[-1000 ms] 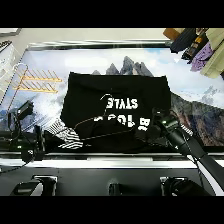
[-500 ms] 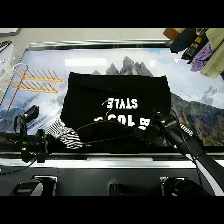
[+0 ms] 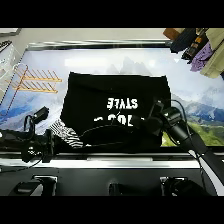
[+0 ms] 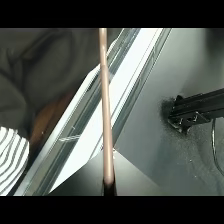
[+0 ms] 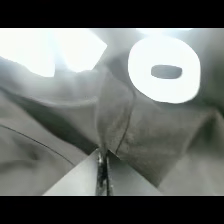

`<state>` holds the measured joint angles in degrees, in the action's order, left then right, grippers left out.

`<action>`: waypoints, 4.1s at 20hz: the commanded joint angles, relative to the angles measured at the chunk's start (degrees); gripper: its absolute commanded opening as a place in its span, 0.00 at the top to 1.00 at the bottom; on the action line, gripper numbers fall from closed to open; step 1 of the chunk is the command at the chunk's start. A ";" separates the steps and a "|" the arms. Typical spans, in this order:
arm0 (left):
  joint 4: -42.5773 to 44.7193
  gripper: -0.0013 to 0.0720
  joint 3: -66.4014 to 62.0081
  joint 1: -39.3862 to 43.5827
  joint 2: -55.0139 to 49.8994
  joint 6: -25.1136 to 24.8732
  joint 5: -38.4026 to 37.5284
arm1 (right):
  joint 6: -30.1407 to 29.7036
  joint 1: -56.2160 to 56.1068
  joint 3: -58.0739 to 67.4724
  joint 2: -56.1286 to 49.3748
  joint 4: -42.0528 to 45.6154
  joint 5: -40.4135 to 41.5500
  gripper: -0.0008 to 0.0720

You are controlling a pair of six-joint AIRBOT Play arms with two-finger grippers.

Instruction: Fold the clothes and pants, and hang the long-sleeved shirts on hangers.

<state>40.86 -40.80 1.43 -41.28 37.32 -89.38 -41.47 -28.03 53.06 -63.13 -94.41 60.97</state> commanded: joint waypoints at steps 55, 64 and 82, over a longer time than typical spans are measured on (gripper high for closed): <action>-25.27 0.95 -0.02 20.37 -23.06 -25.38 20.04 | -65.48 43.89 14.88 9.73 -15.47 31.63 0.20; -25.24 0.95 0.00 20.37 -23.28 -25.35 20.02 | -106.99 43.89 14.78 -2.67 -15.87 43.30 0.14; -25.24 0.95 0.02 20.37 -23.30 -25.35 20.02 | -129.13 43.78 1.79 -16.37 -26.03 39.28 0.20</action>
<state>15.62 -40.77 21.78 -64.53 11.97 -69.36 -169.21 15.81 60.10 -78.89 -120.40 100.20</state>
